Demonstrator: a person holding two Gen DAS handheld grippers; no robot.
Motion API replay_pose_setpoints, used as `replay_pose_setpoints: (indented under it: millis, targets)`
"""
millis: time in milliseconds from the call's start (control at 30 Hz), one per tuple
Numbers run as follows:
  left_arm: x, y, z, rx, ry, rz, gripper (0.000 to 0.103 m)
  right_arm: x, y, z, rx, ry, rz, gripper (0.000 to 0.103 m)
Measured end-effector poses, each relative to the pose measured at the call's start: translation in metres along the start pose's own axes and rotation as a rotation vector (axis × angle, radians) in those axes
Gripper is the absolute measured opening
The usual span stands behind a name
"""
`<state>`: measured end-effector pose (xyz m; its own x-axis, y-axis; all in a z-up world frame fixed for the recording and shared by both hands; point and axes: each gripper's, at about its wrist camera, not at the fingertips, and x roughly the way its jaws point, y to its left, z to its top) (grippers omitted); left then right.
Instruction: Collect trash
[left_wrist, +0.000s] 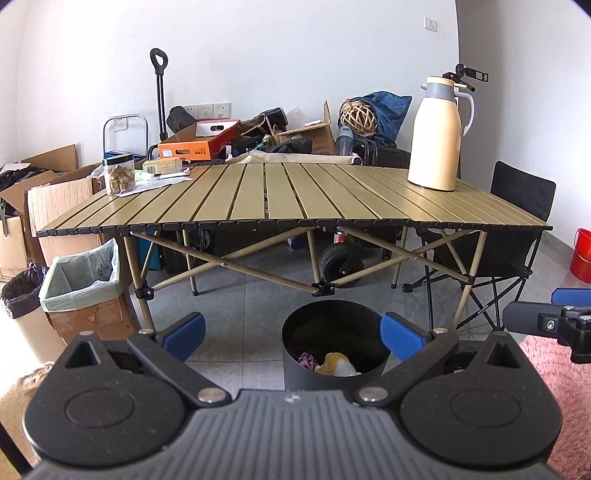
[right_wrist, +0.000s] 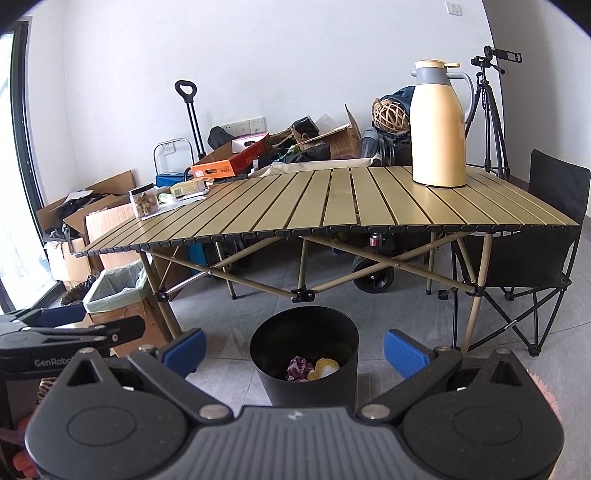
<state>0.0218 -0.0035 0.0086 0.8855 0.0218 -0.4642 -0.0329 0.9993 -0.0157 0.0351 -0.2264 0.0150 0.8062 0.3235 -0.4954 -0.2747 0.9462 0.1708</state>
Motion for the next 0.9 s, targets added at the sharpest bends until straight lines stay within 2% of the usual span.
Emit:
replay_pose_setpoints:
  millis: [900]
  targets:
    - [0.0009,0.0018,-0.0008,0.000,0.000,-0.002,0.103,0.0020,0.0012,0.0013,-0.002,0.002,-0.002,0.103]
